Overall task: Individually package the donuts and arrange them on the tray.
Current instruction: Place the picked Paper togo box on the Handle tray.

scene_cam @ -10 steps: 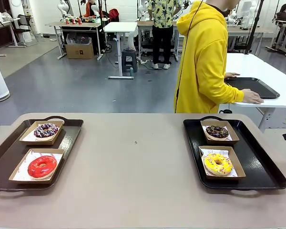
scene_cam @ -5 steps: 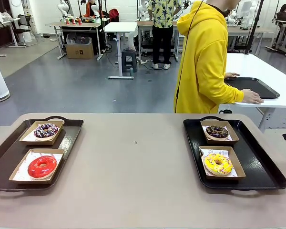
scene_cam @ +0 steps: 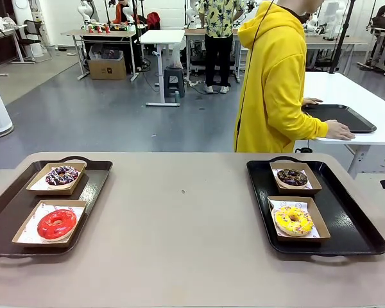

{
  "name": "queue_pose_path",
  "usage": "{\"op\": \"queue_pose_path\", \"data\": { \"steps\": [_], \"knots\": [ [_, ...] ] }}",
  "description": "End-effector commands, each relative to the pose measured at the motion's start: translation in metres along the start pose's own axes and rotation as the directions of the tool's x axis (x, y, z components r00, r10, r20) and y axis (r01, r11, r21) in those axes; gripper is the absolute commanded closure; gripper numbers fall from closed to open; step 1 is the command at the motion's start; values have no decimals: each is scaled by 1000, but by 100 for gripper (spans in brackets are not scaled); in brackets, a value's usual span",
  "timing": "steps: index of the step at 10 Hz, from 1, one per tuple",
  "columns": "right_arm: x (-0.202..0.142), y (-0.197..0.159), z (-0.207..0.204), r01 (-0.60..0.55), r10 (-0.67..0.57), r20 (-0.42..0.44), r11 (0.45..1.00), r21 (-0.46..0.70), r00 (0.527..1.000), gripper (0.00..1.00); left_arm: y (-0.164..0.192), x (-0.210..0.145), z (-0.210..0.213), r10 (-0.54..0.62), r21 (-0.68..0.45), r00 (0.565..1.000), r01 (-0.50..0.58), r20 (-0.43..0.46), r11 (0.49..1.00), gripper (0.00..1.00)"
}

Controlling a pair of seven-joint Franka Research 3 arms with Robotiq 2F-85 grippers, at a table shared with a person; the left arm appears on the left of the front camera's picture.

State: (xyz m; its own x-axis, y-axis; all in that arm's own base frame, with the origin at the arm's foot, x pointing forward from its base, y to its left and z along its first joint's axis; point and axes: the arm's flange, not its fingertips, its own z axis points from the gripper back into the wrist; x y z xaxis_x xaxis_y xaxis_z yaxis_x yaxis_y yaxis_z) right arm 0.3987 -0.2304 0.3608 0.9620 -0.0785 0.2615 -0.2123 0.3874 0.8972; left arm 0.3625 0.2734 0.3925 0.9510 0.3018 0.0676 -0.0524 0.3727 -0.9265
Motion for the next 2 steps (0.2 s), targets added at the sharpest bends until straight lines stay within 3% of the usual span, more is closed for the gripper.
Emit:
{"op": "queue_pose_path", "data": {
  "steps": [1,2],
  "knots": [
    [-1,2,-1,13,-13,-4,1000,1,1000,0,-2,-6,1,-3,1,1000,3,-3,1000,0],
    [-1,2,-1,13,-13,-4,1000,1,1000,0,-2,-6,1,-3,1,1000,3,-3,1000,0]
  ]
}}
